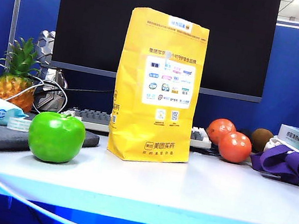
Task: Pick up the green apple and throw it into the yellow paper bag.
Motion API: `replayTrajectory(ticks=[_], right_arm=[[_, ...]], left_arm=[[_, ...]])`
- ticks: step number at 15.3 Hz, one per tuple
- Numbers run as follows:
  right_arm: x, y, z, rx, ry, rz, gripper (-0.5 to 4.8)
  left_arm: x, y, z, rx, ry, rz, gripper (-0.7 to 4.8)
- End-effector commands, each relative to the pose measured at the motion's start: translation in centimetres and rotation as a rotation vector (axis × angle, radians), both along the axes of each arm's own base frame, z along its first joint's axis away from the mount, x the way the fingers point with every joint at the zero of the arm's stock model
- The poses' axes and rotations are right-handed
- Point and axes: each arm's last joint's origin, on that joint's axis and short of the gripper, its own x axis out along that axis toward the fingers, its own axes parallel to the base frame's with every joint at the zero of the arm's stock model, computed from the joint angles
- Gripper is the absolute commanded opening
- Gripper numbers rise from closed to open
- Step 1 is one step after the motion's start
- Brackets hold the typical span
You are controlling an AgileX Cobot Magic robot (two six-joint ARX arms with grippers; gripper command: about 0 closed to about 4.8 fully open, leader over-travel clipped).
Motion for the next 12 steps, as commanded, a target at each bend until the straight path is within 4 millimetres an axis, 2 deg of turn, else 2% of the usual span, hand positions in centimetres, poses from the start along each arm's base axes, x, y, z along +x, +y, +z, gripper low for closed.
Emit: replayTrajectory(ticks=[1, 5, 7, 8, 9, 10, 12], right_arm=[[0.1, 0.1, -1.0, -0.018, 0.077, 0.008, 4.79], [0.2, 0.1, -1.3, -0.03, 0.114, 0.009, 4.79], [0.0, 0.3, -0.7, -0.032, 0.048, 0.104, 4.79], [0.0, 0.3, -0.4, -0.026, 0.015, 0.103, 4.79], [-0.1, 0.3, -0.2, -0.022, -0.005, 0.103, 4.79], [-0.2, 0.3, 0.2, -0.013, -0.048, 0.104, 4.79], [-0.3, 0.3, 0.8, -0.003, -0.098, 0.1, 4.79]], left_arm=[[-0.1, -0.3, 0.3, -0.032, -0.011, -0.107, 3.41], [-0.1, -0.3, 0.3, -0.027, -0.012, -0.13, 3.41], [-0.8, -0.4, 2.8, -0.03, -0.132, -0.171, 3.41], [-1.2, -0.1, 4.6, -0.036, -0.224, -0.099, 3.41], [-1.4, 0.0, 5.5, -0.047, -0.255, -0.053, 3.41], [-1.7, 0.2, 7.8, -0.05, -0.282, -0.015, 3.41], [-0.8, 0.0, 10.8, 0.013, -0.253, -0.039, 3.41]])
